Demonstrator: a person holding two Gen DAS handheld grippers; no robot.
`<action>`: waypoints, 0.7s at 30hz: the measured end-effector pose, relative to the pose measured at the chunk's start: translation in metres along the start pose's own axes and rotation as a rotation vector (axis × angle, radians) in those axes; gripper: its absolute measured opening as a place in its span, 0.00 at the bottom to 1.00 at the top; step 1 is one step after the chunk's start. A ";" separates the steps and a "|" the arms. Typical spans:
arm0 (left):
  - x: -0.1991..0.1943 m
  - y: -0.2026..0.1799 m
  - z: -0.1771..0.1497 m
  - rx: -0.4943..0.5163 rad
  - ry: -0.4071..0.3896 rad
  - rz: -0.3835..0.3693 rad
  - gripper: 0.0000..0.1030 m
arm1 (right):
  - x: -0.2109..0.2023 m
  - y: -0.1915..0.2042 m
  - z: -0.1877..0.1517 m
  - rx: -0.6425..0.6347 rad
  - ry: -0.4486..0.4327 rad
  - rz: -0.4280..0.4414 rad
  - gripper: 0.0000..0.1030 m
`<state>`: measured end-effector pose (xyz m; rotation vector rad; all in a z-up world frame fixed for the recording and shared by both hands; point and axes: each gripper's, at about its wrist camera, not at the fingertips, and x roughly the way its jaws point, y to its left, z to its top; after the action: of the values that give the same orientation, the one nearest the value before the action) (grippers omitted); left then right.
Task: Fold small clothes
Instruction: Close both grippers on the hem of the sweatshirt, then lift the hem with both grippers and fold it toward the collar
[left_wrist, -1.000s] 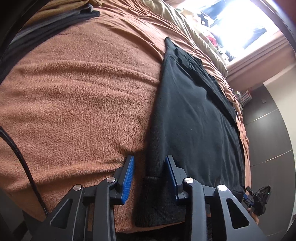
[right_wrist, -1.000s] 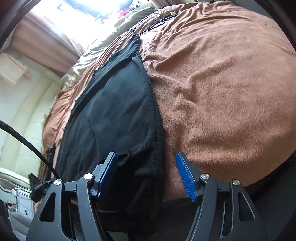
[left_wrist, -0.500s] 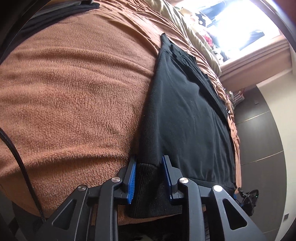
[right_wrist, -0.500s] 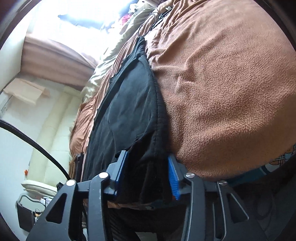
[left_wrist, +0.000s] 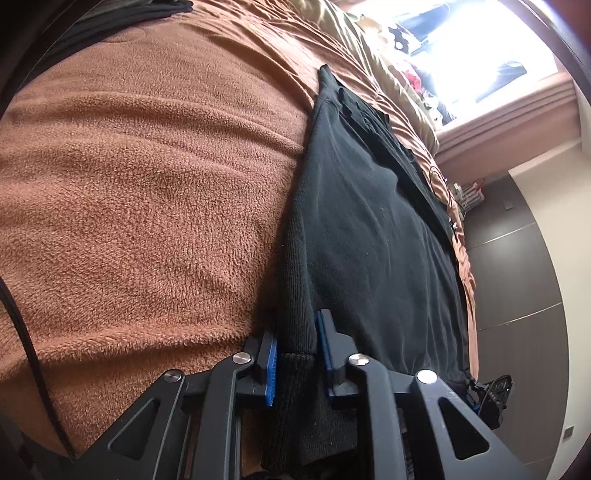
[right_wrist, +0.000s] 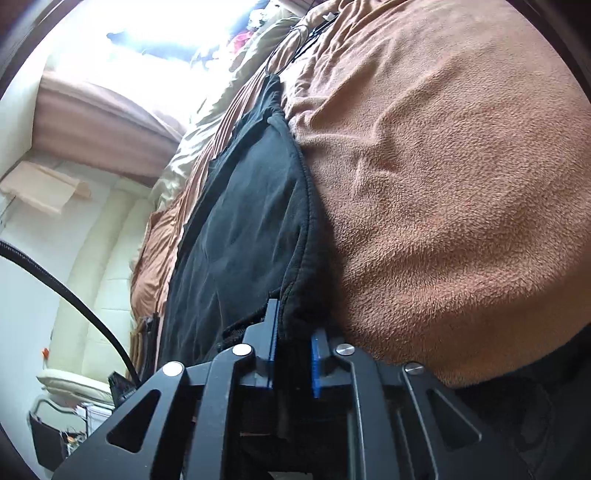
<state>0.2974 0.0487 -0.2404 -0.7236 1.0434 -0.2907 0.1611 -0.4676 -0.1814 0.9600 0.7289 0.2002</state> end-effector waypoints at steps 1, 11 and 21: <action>-0.001 0.000 -0.001 -0.001 0.000 0.004 0.13 | -0.003 0.003 -0.002 -0.007 -0.006 0.002 0.08; -0.032 -0.006 -0.004 -0.013 -0.070 -0.022 0.10 | -0.042 0.024 -0.007 -0.050 -0.047 0.069 0.06; -0.082 -0.021 -0.005 0.005 -0.151 -0.105 0.09 | -0.078 0.048 -0.019 -0.116 -0.085 0.126 0.06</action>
<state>0.2549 0.0758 -0.1720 -0.7850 0.8628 -0.3242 0.0980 -0.4625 -0.1125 0.8992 0.5729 0.3062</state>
